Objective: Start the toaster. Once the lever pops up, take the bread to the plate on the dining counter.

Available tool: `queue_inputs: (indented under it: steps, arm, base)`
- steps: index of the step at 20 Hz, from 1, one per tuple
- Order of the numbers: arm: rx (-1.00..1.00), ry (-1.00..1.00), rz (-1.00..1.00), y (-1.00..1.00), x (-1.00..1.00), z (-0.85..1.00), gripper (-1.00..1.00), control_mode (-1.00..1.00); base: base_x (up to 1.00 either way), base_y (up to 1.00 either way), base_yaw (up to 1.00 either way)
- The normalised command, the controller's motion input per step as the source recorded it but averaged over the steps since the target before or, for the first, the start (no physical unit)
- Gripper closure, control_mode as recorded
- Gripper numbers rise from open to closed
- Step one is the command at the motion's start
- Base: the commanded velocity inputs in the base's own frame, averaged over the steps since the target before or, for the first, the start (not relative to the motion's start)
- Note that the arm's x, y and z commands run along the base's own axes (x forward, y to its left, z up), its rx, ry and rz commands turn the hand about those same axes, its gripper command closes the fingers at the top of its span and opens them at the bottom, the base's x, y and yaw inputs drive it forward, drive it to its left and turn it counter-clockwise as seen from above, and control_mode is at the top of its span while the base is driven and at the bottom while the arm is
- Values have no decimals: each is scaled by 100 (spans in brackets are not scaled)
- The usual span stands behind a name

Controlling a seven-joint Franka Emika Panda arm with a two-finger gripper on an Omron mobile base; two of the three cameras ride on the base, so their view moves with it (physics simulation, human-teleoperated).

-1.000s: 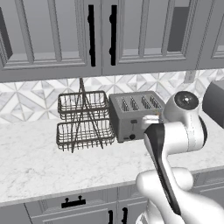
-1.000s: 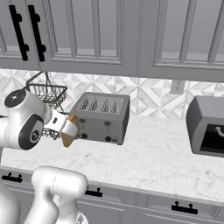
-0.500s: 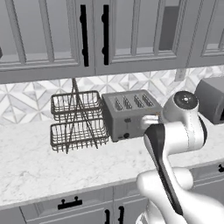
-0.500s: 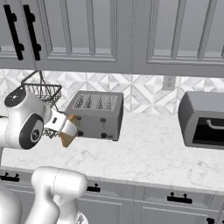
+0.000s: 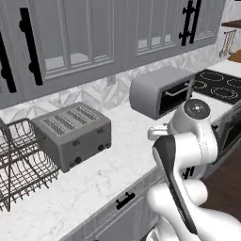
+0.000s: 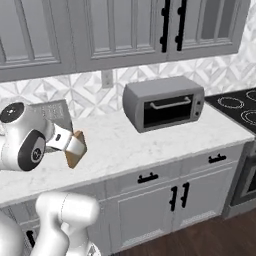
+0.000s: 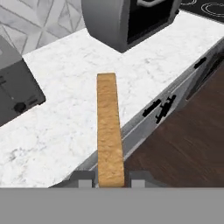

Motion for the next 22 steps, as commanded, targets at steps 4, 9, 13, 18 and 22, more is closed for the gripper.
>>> queue_inputs:
  steps: [4,9,13,18,22]
  arm:
    - [0,0,0,0,0,0,100,100]
    - [0,0,0,0,0,0,100,100]
    - [0,0,0,0,0,0,100,100]
    - [0,0,0,0,0,0,100,100]
    - [0,0,0,0,0,0,100,100]
  base:
    - [0,-45,-83]
    - [0,-52,-82]
    - [5,-72,-80]
    - [31,-80,-68]
    - [61,-82,-60]
